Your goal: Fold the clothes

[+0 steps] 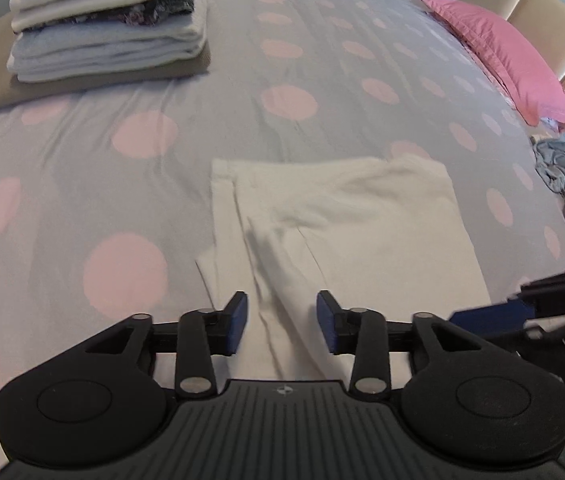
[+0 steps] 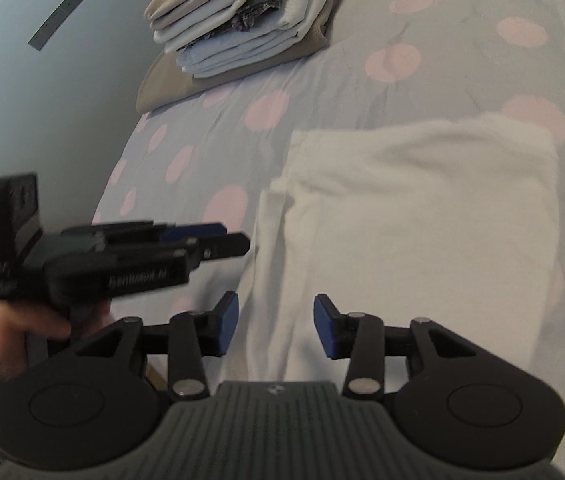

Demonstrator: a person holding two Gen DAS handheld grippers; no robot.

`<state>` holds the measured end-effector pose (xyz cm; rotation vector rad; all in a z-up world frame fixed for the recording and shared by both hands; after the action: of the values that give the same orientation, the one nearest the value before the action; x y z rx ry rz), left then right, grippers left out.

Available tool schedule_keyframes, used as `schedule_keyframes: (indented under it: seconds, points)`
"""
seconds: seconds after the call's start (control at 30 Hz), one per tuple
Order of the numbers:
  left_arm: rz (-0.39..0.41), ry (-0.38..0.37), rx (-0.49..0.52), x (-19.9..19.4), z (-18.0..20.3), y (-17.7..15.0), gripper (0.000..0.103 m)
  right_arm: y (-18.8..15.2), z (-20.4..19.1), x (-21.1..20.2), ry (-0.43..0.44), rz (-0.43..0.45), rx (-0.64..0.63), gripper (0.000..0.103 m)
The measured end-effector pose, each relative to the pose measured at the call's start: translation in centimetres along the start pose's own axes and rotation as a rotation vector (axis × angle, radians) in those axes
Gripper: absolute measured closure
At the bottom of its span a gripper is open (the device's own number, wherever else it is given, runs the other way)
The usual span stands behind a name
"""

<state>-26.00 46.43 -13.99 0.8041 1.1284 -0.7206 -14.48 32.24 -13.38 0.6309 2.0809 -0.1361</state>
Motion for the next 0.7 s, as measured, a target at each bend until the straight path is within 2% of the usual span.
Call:
schedule_keyframes:
  seconds: [0.13, 0.27, 0.47, 0.57, 0.6, 0.63, 0.7]
  points:
    - [-0.064, 0.029, 0.013, 0.8, 1.1, -2.2, 0.062, -4.6, 0.4, -0.9, -0.064, 0.012, -0.036, 0.058]
    - [-0.148, 0.013, -0.010, 1.7, 1.2, -4.5, 0.062, -7.4, 1.2, -1.0, -0.097, -0.011, -0.059, 0.058]
    - [-0.233, -0.006, -0.039, 2.8, 1.4, -7.9, 0.062, -7.7, 1.8, -2.2, -0.174, -0.007, -0.116, 0.058]
    - [-0.239, -0.016, -0.056, 3.0, 1.3, -8.5, 0.065, -7.3, 1.8, -2.3, -0.185, -0.012, -0.145, 0.057]
    - [-0.241, -0.020, -0.060, 3.0, 1.2, -8.6, 0.068, -7.2, 1.8, -2.3, -0.191, -0.016, -0.155, 0.057]
    - [-0.243, -0.024, -0.064, 2.9, 1.2, -8.7, 0.076, -6.9, 1.8, -2.3, -0.199, -0.020, -0.166, 0.057]
    - [-0.250, -0.042, -0.067, 2.9, 1.2, -8.8, 0.085, -6.3, 1.8, -2.4, -0.222, -0.029, -0.186, 0.057]
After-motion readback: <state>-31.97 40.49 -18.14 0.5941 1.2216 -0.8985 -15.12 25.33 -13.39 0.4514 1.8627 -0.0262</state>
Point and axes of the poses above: each gripper's, at about its wrist camera, not at the fingertips, and x roughly the way its jaws point, z to its right, y to its top, the point moved 2 cm from there along x, roughly the way its jaws point, and after that the axes turned 15 degrees about -z, right-handed, at the moved point
